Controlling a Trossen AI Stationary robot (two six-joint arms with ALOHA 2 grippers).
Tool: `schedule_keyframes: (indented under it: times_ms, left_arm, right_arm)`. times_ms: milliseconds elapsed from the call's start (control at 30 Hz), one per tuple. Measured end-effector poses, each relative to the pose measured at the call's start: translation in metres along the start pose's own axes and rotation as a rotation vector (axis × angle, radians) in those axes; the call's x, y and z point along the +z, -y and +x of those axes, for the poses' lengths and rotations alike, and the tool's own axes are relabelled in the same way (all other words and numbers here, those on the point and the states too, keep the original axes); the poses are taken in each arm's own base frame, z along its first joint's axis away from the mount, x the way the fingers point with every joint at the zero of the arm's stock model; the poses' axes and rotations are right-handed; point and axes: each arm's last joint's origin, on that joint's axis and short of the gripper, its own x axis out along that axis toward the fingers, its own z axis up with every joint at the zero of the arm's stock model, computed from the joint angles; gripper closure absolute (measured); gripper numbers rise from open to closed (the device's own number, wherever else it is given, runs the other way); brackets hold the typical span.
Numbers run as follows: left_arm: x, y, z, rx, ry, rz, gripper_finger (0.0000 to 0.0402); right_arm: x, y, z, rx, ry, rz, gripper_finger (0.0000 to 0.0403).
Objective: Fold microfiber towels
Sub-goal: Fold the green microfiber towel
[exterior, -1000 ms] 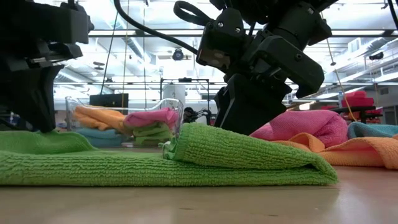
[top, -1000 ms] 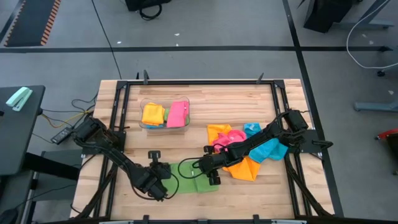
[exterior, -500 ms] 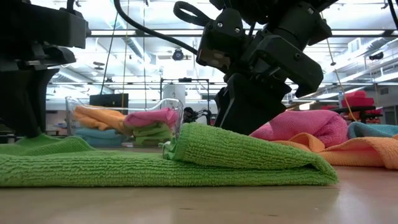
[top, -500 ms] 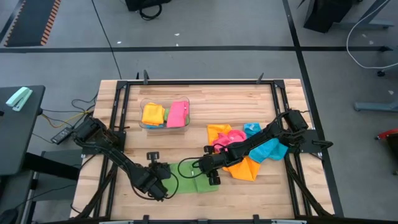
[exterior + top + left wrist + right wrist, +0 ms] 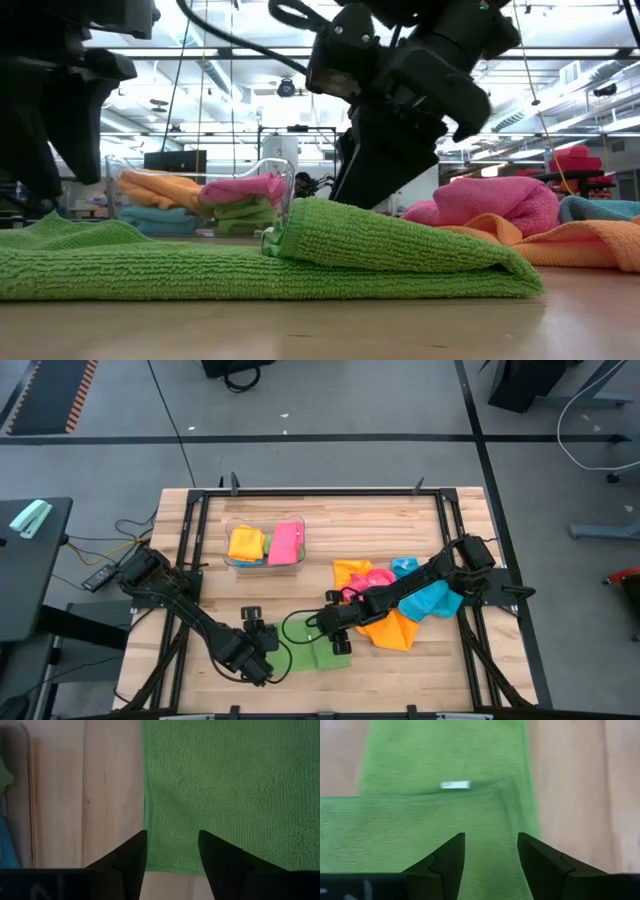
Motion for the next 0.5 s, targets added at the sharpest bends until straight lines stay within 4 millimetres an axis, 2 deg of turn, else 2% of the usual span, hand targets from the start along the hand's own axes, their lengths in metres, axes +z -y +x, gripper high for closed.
schedule_keyframes:
  times_ms: [133,300,500]
  left_arm:
    - [0.001,0.001,0.000,-0.010,0.012,-0.008,0.0218]
    - [0.009,0.007,0.000,-0.073,0.085,-0.051,0.0232]
    - [0.016,0.018,0.017,-0.067,0.133,-0.079,0.0248]
  right_arm:
    - [0.008,0.001,-0.002,0.003,0.029,-0.030,0.0213]
    - [0.021,0.000,-0.003,0.045,0.152,-0.090,0.0213]
    - [0.030,0.010,0.001,0.103,0.232,-0.047,0.0224]
